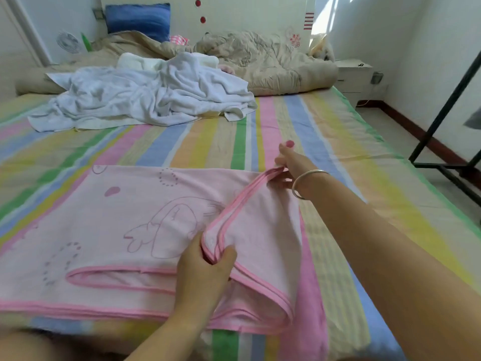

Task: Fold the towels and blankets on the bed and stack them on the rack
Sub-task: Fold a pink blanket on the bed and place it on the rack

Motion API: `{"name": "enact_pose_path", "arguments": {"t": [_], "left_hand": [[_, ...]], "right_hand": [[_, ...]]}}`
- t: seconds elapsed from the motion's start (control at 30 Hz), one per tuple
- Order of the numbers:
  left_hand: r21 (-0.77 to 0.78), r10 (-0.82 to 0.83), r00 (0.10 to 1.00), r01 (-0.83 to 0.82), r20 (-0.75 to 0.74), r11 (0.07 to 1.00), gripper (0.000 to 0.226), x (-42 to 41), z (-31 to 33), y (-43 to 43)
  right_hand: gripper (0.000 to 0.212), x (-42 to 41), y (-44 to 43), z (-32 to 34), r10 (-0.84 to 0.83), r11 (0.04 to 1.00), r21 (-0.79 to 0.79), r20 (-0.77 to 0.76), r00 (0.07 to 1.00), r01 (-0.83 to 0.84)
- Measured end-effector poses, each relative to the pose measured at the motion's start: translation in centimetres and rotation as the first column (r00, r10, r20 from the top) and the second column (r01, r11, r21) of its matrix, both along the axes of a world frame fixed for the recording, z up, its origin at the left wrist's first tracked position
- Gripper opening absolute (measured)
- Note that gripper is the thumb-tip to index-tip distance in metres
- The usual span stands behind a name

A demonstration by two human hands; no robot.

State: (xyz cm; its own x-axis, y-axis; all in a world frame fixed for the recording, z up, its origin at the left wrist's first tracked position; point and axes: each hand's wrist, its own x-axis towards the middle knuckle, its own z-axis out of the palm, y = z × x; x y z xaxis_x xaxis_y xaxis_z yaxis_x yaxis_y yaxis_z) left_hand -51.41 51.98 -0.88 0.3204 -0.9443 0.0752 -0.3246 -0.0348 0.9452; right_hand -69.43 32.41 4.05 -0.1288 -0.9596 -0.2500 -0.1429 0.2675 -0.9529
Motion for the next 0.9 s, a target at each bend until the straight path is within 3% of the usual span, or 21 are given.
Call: {"name": "enact_pose_path", "arguments": {"t": [0.07, 0.13, 0.27, 0.37, 0.47, 0.53, 0.6, 0.7, 0.77, 0.9], "left_hand": [[-0.006, 0.035, 0.999, -0.035, -0.032, 0.999, 0.011, 2.1, 0.3, 0.6], [0.017, 0.08, 0.995, -0.08, -0.059, 0.997, 0.012, 4.4, 0.3, 1.4], [0.145, 0.152, 0.985, -0.139, -0.078, 0.98, 0.013, 7.6, -0.3, 3.3], [0.291, 0.105, 0.994, -0.092, -0.029, 0.952, 0.018, 9.5, -1.2, 4.5], [0.374, -0.036, 0.999, 0.037, -0.009, 0.927, 0.017, 11.6, -1.4, 4.6], [0.423, -0.123, 0.985, 0.162, -0.119, 0.891, 0.011, 12.9, -0.4, 4.2], [0.446, -0.155, 0.968, 0.229, -0.197, 0.865, 0.025, 13.9, 0.5, 3.7], [0.438, -0.203, 0.979, 0.195, -0.028, 0.878, 0.044, 14.8, 1.3, 2.5], [0.436, -0.257, 0.963, 0.198, 0.081, 0.878, 0.048, 15.1, 1.4, 1.7], [0.468, -0.296, 0.942, 0.193, 0.156, 0.863, 0.042, 15.8, 0.9, 1.1]], "right_hand": [[0.052, 3.3, -0.1, 0.5, 0.043, 0.998, -0.04, -0.187, 0.981, -0.051], [0.045, 7.3, 0.4, 1.0, 0.118, 0.99, -0.035, -0.308, 0.944, -0.136], [0.056, 14.5, 1.0, 0.7, 0.235, 0.97, 0.031, -0.389, 0.891, -0.242], [0.052, 18.9, 1.7, -0.4, 0.316, 0.944, 0.069, -0.473, 0.823, -0.323], [0.043, 21.2, 2.7, -1.9, 0.371, 0.925, 0.104, -0.461, 0.806, -0.366], [0.046, 21.3, 2.5, -3.1, 0.358, 0.929, 0.093, -0.471, 0.806, -0.359], [0.042, 20.8, 2.3, -3.5, 0.297, 0.954, 0.052, -0.303, 0.905, -0.295], [0.027, 19.1, 2.9, -3.4, 0.271, 0.961, 0.0, -0.208, 0.94, -0.277], [0.02, 18.0, 3.5, -3.7, 0.247, 0.945, -0.133, -0.313, 0.917, -0.3], [0.028, 17.0, 5.8, -4.3, 0.152, 0.866, -0.35, -0.495, 0.855, -0.357]]}}
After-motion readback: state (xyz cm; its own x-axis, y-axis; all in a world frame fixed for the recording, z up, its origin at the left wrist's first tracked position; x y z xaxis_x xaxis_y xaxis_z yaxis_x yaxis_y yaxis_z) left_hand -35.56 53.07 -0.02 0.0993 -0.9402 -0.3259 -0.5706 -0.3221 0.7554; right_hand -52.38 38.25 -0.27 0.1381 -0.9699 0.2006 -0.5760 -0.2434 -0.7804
